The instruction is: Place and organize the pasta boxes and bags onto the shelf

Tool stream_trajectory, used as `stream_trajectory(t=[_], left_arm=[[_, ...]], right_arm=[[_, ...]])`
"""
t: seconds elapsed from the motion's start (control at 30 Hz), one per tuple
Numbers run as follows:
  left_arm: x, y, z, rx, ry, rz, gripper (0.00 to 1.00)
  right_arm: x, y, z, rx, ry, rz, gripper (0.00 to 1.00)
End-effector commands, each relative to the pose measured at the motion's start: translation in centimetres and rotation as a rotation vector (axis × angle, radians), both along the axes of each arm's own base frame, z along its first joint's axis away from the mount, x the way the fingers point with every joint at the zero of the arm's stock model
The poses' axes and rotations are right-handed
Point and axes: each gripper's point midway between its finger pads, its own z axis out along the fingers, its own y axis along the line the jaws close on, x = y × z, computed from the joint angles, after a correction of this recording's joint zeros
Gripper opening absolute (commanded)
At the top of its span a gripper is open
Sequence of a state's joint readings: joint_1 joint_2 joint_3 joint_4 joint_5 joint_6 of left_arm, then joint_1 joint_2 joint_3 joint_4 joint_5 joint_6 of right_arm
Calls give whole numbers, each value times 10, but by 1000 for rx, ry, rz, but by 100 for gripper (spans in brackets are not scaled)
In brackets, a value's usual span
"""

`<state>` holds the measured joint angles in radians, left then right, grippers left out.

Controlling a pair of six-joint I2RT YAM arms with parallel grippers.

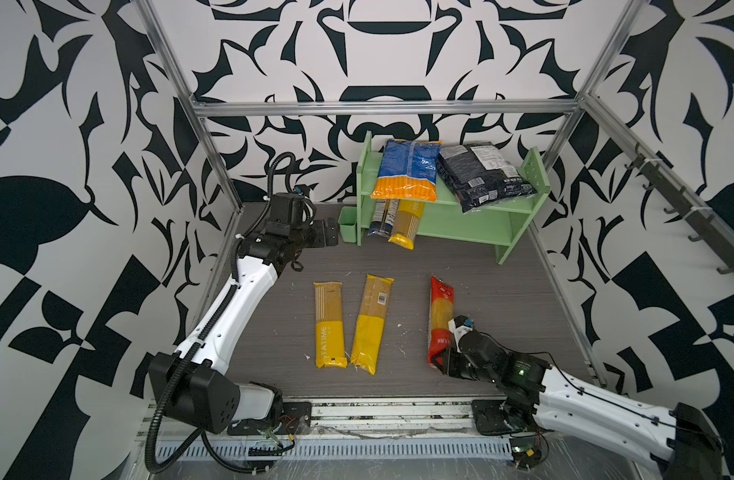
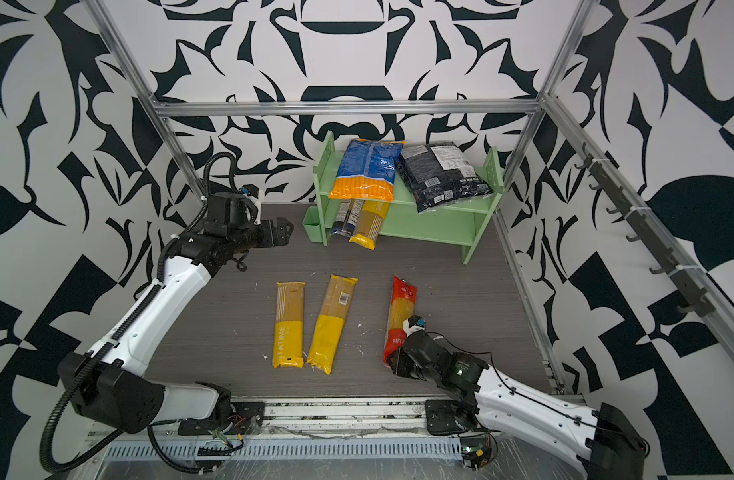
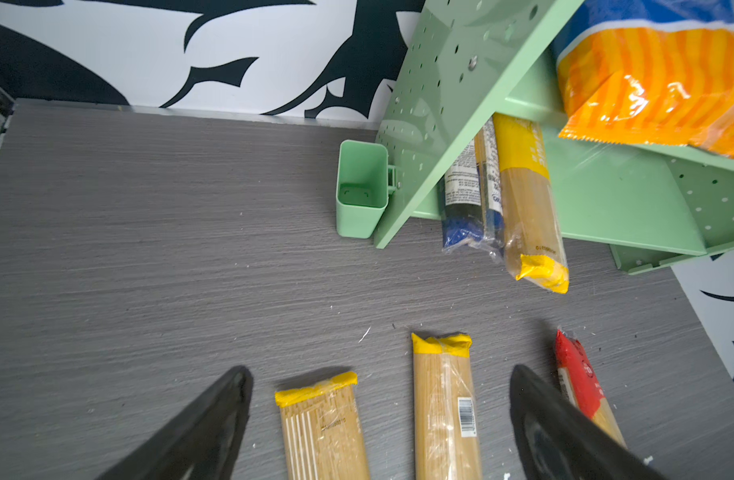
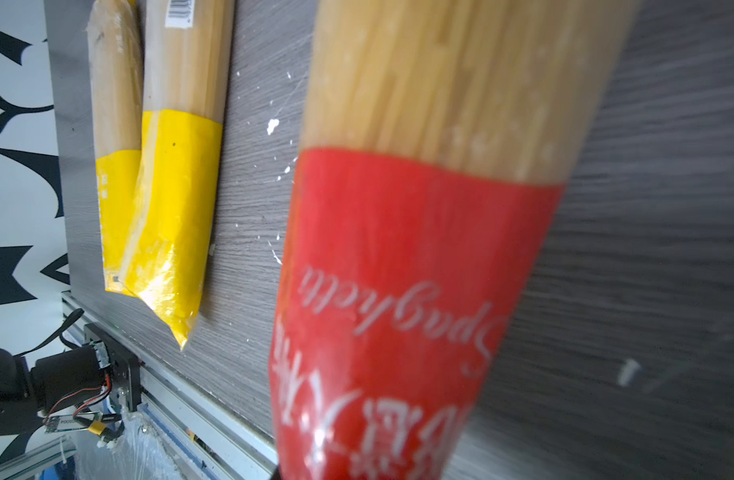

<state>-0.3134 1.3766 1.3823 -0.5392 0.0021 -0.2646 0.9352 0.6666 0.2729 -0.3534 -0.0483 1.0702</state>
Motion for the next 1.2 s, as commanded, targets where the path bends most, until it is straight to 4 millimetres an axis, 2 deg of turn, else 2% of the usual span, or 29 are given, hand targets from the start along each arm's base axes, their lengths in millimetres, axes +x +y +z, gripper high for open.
stream_trajectory(t=[0.0, 0.3, 0.9, 1.07, 1.17], left_arm=[[6, -5, 14, -28, -32, -16, 99], [4, -1, 18, -23, -44, 0, 99], [6, 0, 14, -18, -33, 11, 99], [7, -1, 13, -21, -31, 11, 99], [7, -1, 12, -21, -27, 11, 99]], right_arm=[[27, 17, 63, 79, -174, -1, 0], [41, 31, 95, 97, -251, 54, 0], [44, 26, 144, 178, -335, 60, 0], [44, 25, 134, 155, -312, 59, 0], [44, 17, 111, 84, -252, 32, 0]])
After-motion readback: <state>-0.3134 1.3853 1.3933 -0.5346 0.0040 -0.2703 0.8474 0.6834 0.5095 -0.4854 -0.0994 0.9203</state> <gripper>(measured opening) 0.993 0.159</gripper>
